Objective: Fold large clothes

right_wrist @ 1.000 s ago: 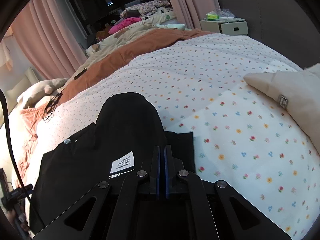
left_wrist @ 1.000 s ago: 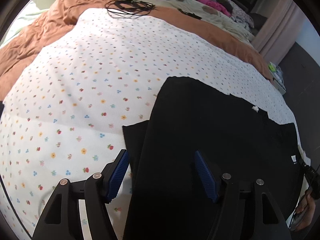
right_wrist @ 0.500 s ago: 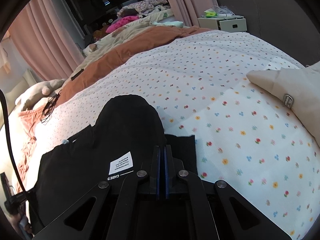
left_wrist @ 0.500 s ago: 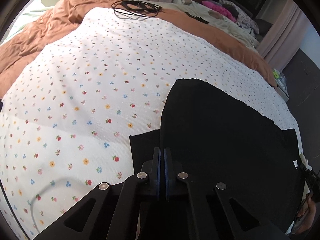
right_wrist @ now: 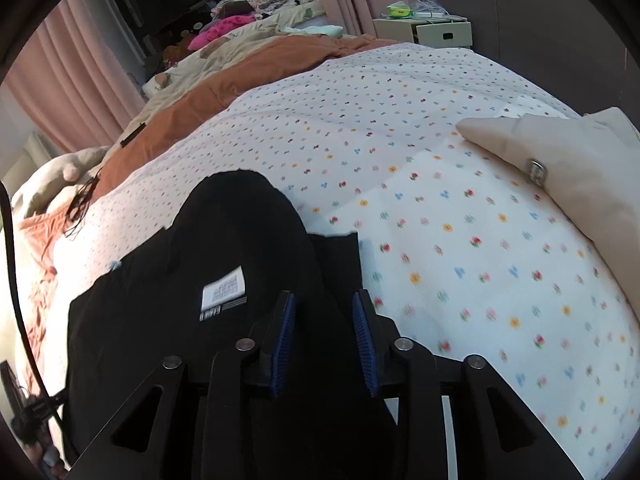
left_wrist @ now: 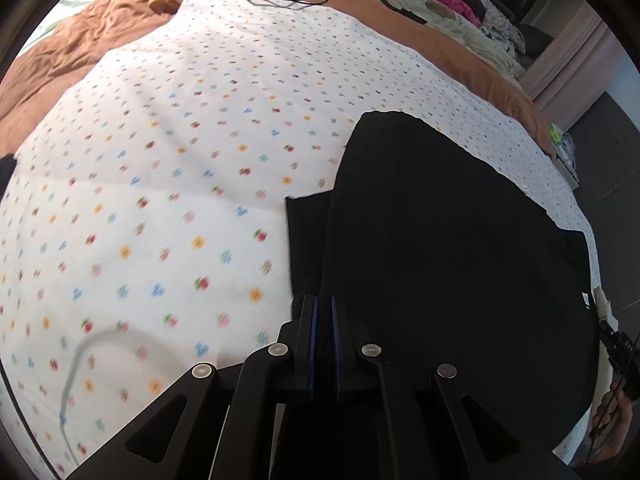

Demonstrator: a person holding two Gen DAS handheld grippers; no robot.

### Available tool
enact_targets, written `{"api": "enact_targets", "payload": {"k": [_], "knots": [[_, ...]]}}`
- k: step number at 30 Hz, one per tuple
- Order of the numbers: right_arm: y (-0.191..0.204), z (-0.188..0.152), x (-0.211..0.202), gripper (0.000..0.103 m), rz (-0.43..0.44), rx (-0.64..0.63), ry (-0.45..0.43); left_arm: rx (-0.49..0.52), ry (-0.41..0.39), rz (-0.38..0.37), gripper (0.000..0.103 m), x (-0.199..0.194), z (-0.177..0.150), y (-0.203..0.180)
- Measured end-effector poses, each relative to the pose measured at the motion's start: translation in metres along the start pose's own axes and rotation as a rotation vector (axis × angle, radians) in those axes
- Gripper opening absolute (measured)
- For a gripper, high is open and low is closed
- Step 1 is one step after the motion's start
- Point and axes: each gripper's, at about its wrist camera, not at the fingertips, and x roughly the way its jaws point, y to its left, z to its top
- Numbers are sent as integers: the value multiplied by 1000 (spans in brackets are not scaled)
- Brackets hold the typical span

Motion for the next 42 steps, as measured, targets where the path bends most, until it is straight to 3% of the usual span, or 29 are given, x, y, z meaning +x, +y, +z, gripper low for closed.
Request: {"api": "enact_targets", "payload": {"k": [16,19,24,31,33,35,42], "knots": [[-27,-78,-48,31,-37,-70,110,40,65,9,9,-43,-82,12],[-34,-89,-53,31,-44,-70,135,50,69,39,18,-46,-93,14],[-42,-103,-59,31,-57,-74,167,26,79,54,47,-52,-104,26],[-39,-98,-87,31,-47,-62,104,-53,75,-40,50,-73,-108,39],[-32,-93,-94,31,-32,-75,82,-90,65,-114,70,-76,-107,42],[-22,-90,-99,31,-11,-95,68,-127,57,-173,82,-78,-106,43],[18,-89,-97,31,74,-141,68,-210,118,-285,83,-55,-108,40]]}}
